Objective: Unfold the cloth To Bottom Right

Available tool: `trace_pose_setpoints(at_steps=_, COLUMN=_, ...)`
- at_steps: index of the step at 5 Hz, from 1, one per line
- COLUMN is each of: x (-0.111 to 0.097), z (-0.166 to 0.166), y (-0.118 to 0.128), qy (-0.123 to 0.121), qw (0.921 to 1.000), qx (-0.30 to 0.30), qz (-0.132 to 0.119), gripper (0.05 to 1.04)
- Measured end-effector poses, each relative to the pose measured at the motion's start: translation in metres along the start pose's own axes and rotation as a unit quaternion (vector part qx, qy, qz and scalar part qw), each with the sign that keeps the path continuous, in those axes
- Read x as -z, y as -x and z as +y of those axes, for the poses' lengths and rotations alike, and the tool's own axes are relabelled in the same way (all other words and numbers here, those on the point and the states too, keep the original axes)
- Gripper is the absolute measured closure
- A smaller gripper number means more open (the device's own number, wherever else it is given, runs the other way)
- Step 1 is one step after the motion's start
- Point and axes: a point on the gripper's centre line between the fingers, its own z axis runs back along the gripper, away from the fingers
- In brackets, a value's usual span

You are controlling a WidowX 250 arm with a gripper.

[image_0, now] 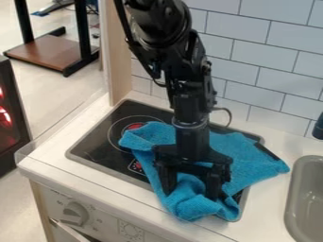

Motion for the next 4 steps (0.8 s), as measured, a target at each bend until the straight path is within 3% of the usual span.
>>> trace_pose_setpoints(at_steps=4, x=-0.083, z=-0.010, y=-0.009, qy=0.064, qw=0.9938, qx=0.004, qz=-0.091, gripper=0.085)
